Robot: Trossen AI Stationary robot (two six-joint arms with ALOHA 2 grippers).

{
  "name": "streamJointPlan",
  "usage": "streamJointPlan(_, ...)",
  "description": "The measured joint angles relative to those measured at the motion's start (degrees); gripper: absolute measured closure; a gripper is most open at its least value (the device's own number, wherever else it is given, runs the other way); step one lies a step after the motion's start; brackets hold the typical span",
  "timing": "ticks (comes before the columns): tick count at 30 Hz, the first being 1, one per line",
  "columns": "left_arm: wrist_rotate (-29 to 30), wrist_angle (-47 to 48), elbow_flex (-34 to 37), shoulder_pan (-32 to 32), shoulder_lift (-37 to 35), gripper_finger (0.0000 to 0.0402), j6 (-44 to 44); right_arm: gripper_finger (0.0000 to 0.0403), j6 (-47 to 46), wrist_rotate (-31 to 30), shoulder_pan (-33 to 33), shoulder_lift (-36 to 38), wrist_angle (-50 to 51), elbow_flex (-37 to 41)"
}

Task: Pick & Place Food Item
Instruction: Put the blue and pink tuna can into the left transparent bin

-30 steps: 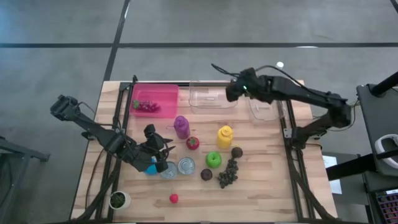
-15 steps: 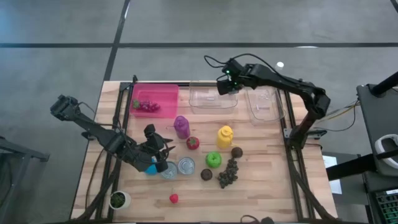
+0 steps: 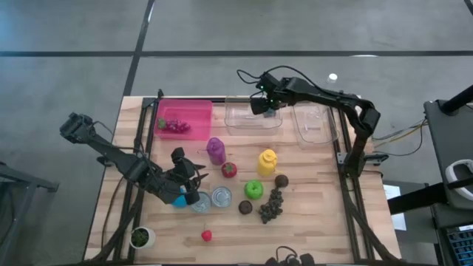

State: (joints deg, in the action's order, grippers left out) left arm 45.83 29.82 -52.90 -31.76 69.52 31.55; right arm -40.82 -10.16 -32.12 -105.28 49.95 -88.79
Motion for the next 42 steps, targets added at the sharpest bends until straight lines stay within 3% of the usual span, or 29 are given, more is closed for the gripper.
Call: streamJointPlan(42, 0.02, 0.0, 0.0, 0.01, 0.0, 0.0273, 0.0, 0.0187, -3.11, -0.48, -0.02, -1.57, -1.48, 4.96)
